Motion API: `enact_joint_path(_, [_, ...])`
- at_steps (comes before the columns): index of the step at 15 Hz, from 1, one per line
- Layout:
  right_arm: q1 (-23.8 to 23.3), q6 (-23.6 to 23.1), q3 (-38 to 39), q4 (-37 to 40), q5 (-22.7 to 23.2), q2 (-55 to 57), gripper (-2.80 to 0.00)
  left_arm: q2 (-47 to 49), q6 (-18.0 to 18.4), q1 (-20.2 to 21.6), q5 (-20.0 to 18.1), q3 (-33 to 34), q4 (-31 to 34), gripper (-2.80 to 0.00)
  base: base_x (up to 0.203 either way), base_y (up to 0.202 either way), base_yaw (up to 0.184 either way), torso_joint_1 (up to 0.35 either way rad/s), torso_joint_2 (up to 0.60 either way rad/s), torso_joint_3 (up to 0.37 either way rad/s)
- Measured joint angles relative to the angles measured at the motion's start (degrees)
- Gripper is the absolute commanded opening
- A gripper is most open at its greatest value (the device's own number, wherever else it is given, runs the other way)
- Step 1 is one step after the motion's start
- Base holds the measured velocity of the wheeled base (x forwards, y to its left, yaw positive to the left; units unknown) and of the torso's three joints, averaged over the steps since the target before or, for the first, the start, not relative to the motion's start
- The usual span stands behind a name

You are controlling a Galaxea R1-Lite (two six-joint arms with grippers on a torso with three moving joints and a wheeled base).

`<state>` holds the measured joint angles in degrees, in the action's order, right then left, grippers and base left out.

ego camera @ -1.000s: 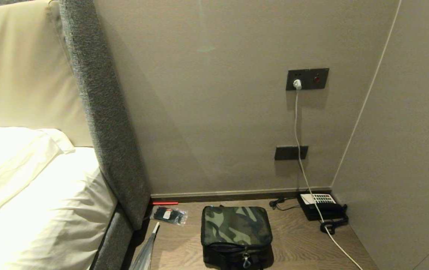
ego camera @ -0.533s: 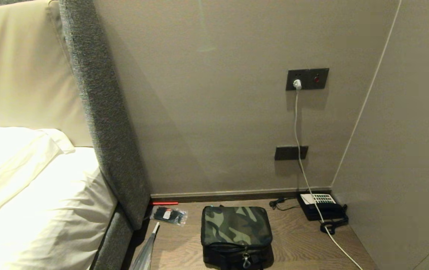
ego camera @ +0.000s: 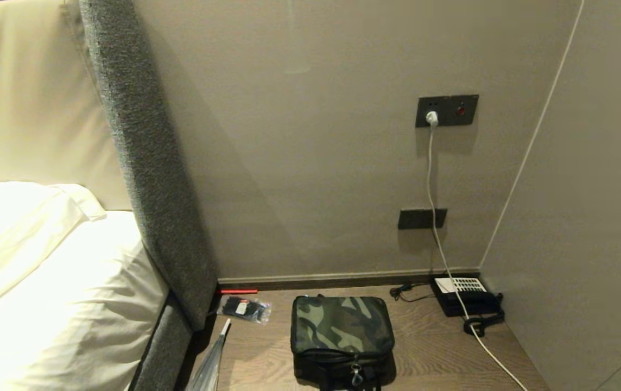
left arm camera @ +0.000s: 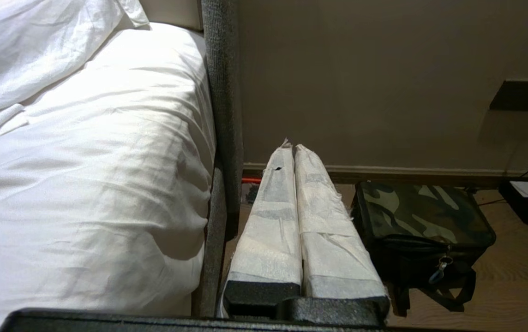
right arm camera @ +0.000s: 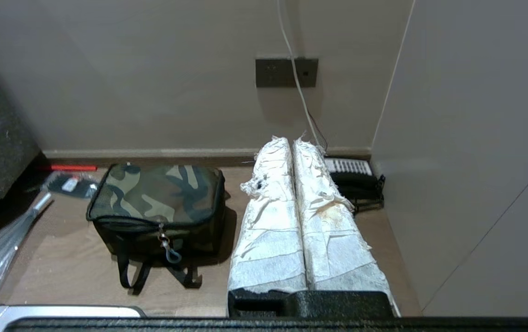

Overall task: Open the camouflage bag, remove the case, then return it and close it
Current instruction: Open the top of the storage box

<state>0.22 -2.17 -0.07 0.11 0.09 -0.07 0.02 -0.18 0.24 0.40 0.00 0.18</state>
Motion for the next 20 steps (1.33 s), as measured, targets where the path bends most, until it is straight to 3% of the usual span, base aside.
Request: enact_joint_path(20, [0.02,0.0,-0.02,-0.03,-0.02,0.0,-2.8,0.01,-0.51,0.0,0.03,0.0,0.0,-2.8,0.0,0.0,0.0,0.004,0.0,-0.197])
